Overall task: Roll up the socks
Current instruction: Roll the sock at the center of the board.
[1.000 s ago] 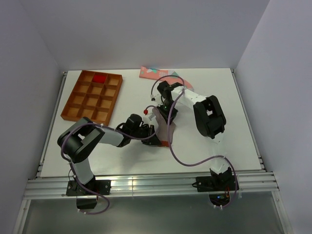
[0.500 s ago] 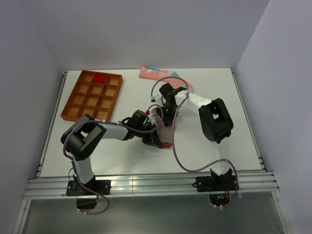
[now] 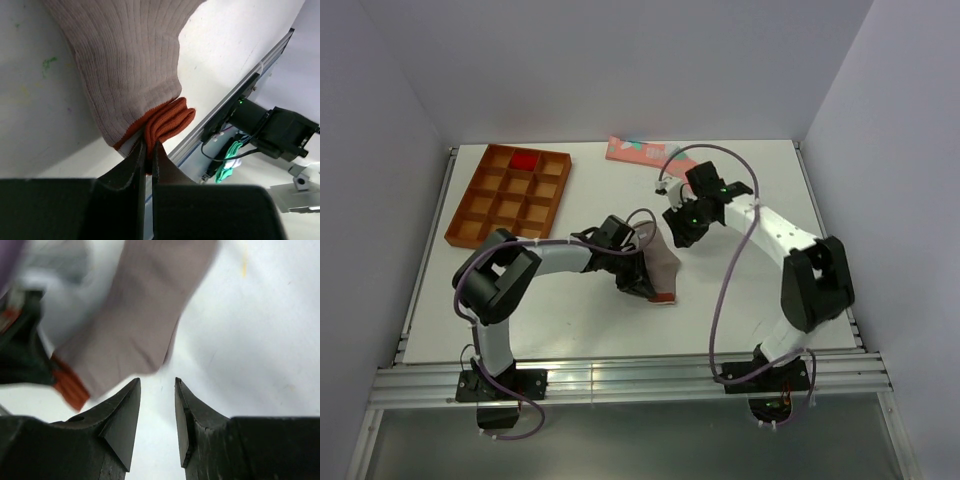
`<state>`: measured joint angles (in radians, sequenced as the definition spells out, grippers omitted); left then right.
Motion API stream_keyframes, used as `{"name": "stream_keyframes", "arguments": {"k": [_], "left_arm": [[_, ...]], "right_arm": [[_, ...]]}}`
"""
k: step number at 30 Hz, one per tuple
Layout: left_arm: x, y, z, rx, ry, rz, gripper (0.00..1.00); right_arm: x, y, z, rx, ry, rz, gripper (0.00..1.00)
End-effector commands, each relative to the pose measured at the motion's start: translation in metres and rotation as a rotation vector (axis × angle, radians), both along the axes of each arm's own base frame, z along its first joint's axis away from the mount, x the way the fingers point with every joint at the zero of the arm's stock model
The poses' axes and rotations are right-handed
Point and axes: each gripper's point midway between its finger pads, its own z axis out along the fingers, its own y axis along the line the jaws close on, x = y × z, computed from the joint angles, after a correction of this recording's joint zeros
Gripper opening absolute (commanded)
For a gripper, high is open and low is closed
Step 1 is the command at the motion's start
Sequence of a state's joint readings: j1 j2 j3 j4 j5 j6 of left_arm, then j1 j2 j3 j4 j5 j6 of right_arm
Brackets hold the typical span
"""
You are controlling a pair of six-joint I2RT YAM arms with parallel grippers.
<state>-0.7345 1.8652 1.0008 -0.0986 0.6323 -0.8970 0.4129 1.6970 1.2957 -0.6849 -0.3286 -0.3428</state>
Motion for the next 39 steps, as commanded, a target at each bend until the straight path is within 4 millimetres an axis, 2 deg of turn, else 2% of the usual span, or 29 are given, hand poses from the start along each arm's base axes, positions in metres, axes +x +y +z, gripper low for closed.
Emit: {"name": "stream_keyframes", "arguments": {"k": [1,3,4,5,6,8,9,11,12,13,15,24,25,31,39], "left_arm": [[-0.005,-0.003,0.004,0.040,0.097,-0.012,0.00],[-0.007,-0.004,0.006,0.053,0.133,-0.017,0.00],[-0.008,-0.003,0.004,0.066,0.150,-0.020,0.00],[-0.006,-0.004,0.002,0.079,0.155,-0.015,0.00],[-0.008,-0.002,0.001,0.094,0.173,-0.015,0.00],[-0.008,0.000,-0.003,0.102,0.196,-0.014,0.00],[-0.009,0.000,-0.003,0.106,0.205,-0.011,0.00],[-0.011,0.003,-0.006,0.114,0.223,-0.003,0.00],[-0.012,0.003,-0.006,0.108,0.238,-0.001,0.01],[-0.011,0.002,-0.006,0.095,0.241,0.003,0.01],[-0.017,0.004,-0.008,0.084,0.277,0.005,0.02],[-0.023,0.014,-0.016,0.109,0.343,0.007,0.02],[-0.022,0.015,-0.017,0.112,0.346,0.008,0.02],[-0.019,0.014,-0.016,0.109,0.357,0.012,0.02],[-0.017,0.014,-0.016,0.109,0.352,0.009,0.02]], "right_arm": [[-0.021,0.004,0.032,0.074,-0.126,0.162,0.41],[-0.040,0.002,0.030,0.084,-0.138,0.228,0.42],[-0.047,0.003,0.040,0.085,-0.192,0.271,0.42],[-0.050,0.004,0.041,0.085,-0.220,0.291,0.42],[-0.062,0.002,0.033,0.075,-0.213,0.319,0.42],[-0.077,0.007,0.036,0.075,-0.266,0.395,0.42],[-0.088,0.006,0.025,0.062,-0.253,0.422,0.42],[-0.100,0.012,0.020,0.032,-0.300,0.498,0.43],[-0.110,0.010,0.009,0.015,-0.292,0.525,0.43],[-0.110,0.012,0.008,-0.003,-0.328,0.545,0.43],[-0.124,0.017,-0.006,-0.020,-0.329,0.606,0.43],[-0.139,0.034,-0.026,-0.071,-0.422,0.738,0.43],[-0.144,0.042,-0.024,-0.057,-0.441,0.761,0.43],[-0.163,0.057,-0.031,-0.061,-0.487,0.832,0.43],[-0.171,0.068,-0.046,-0.096,-0.493,0.890,0.42]]}}
